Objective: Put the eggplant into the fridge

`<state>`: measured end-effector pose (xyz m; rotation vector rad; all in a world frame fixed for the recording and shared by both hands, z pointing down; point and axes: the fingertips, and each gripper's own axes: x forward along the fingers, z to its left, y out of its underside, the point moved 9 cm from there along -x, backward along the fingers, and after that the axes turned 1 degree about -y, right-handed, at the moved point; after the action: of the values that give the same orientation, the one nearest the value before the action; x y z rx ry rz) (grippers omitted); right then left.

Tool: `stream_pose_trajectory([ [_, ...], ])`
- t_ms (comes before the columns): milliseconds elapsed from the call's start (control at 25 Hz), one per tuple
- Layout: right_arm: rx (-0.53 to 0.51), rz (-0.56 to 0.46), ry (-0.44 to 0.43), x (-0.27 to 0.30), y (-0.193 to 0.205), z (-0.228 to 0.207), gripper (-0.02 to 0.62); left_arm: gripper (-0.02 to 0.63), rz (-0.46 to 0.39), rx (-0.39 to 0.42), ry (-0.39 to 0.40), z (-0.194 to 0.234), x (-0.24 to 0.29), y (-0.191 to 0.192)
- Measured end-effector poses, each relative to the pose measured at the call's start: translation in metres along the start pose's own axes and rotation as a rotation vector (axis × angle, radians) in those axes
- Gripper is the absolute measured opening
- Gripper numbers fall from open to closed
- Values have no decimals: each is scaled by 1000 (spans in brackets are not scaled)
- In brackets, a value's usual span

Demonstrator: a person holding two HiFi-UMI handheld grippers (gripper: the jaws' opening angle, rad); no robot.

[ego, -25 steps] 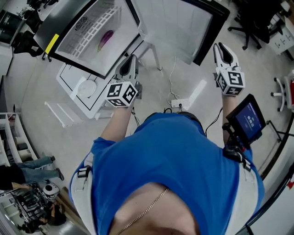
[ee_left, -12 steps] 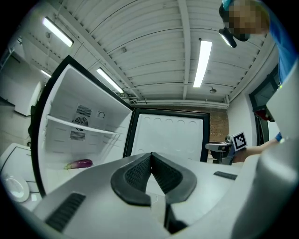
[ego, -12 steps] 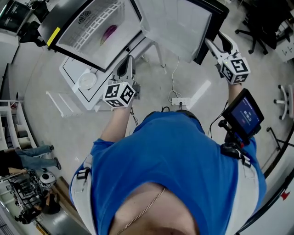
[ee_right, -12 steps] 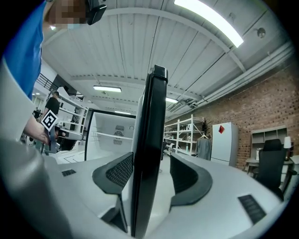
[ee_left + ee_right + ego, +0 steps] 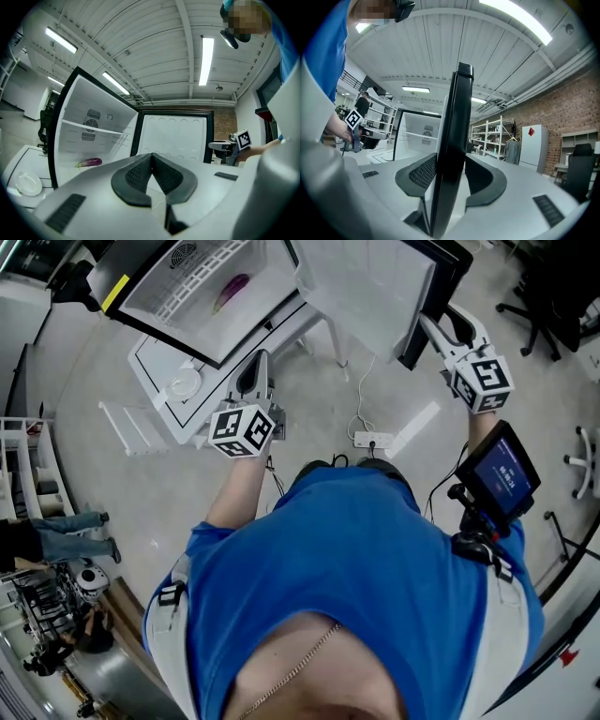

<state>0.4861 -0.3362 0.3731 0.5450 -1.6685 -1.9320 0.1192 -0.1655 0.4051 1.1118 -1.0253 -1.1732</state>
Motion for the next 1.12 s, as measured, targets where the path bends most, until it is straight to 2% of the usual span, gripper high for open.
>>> stream_pose_trajectory([
  [360,12,19,-45,-1,-8,27,175,9,2,-9,-14,9,-8,-4],
  [600,-5,24,-64,-8,-15,81,172,9,-6,-7,-3,28,-40,-4],
  [800,-6,31,-77,0,-18,99,173,9,-3,-4,0,41,-40,-8],
  [960,0,19,-87,5,-25,139,175,9,-8,0,-2,66,-65,-13],
  [1120,-3,12,-103,12,-28,160,175,9,-12,0,-6,82,-77,-17],
])
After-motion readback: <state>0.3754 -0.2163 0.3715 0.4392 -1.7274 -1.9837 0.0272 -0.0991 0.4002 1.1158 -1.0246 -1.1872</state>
